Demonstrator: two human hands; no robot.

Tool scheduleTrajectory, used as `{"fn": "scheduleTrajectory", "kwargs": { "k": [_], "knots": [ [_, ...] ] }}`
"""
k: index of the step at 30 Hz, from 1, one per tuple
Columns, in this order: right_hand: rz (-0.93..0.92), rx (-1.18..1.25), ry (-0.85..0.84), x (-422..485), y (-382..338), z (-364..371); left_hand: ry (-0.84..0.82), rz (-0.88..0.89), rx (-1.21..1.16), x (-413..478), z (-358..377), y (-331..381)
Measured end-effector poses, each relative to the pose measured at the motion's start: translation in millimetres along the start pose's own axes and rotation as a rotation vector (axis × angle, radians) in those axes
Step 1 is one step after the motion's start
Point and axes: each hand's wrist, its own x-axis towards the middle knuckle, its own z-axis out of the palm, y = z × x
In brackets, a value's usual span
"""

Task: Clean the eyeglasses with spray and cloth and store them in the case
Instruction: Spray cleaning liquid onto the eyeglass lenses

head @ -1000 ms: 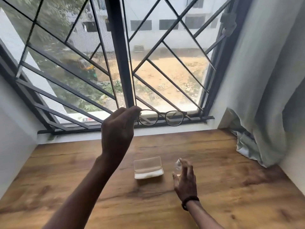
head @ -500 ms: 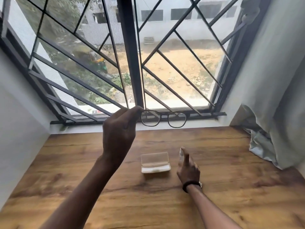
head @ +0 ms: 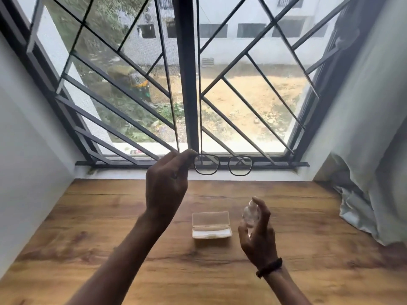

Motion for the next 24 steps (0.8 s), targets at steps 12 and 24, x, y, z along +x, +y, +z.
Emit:
{"fn": "scheduleTrajectory", "kwargs": {
  "k": [12,24],
  "knots": [
    [-0.352,0.120,-0.040,38,-140,-31,0.008,-0.032,0.027,0,-3,2],
    [-0.362,0.110,-0.179,49,-180,-25,-0.005,-0.026,0.097,-4,-19,15]
  ]
}}
